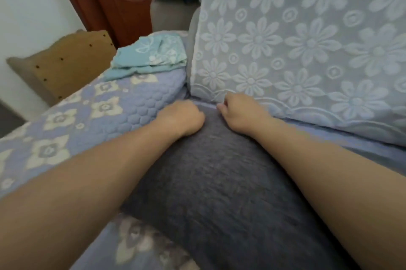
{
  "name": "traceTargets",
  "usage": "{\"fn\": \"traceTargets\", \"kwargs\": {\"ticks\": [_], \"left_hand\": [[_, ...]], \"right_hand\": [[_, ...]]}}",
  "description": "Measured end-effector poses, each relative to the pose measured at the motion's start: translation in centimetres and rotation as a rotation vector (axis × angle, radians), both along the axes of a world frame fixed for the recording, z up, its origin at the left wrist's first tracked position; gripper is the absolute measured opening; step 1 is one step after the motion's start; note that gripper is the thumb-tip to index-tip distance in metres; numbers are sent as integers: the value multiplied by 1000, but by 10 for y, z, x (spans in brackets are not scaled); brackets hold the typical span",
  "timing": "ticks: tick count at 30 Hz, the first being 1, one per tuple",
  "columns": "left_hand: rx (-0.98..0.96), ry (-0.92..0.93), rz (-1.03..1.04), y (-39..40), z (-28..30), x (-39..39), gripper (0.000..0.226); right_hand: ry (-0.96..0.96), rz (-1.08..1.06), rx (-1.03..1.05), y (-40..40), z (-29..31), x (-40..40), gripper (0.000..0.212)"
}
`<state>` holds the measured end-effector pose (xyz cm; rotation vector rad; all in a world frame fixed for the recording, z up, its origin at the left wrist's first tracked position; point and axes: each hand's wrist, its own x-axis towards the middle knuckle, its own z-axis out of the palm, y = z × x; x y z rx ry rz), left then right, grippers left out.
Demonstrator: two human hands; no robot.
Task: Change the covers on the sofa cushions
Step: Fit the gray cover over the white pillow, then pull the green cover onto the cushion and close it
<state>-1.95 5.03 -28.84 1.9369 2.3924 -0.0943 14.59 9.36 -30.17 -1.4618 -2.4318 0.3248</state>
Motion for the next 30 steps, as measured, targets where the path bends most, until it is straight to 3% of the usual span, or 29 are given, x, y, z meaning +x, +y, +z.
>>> {"fn": "traceTargets", "kwargs": {"ticks": [4,8,11,15,17,19,22,25,28,30], "left_hand": [[139,47,50,45,4,-54,35],[237,171,79,66,23,-125,46],[85,161,127,90,47,-172,52],[-352,108,128,129,54,-212,71],[-361,-7,100,136,49,-217,72],[-272,-106,110,140,46,-222,58],[-270,-112,85,139,52,-229,50],[-179,-43,22,131,71,-231,52],[115,52,-91,118,120,-219,29],[304,8,-93,109,165,-206,21]], "right_hand": [[-3,-68,102,-9,-41,-8,37],[-96,-57,97,-17,-61,-8,33],[-135,-43,80,-18,-61,-9,26],[-151,-21,86,-16,-64,-5,25],[-159,-10,94,-10,-68,-3,26],[-163,-23,92,-7,-71,-4,26],[-195,-39,53,-14,-65,-4,28],[-248,-69,-117,-31,-44,-3,37],[-252,-122,-503,-45,-3,8,50],[-271,-128,-759,-56,35,19,61]]}}
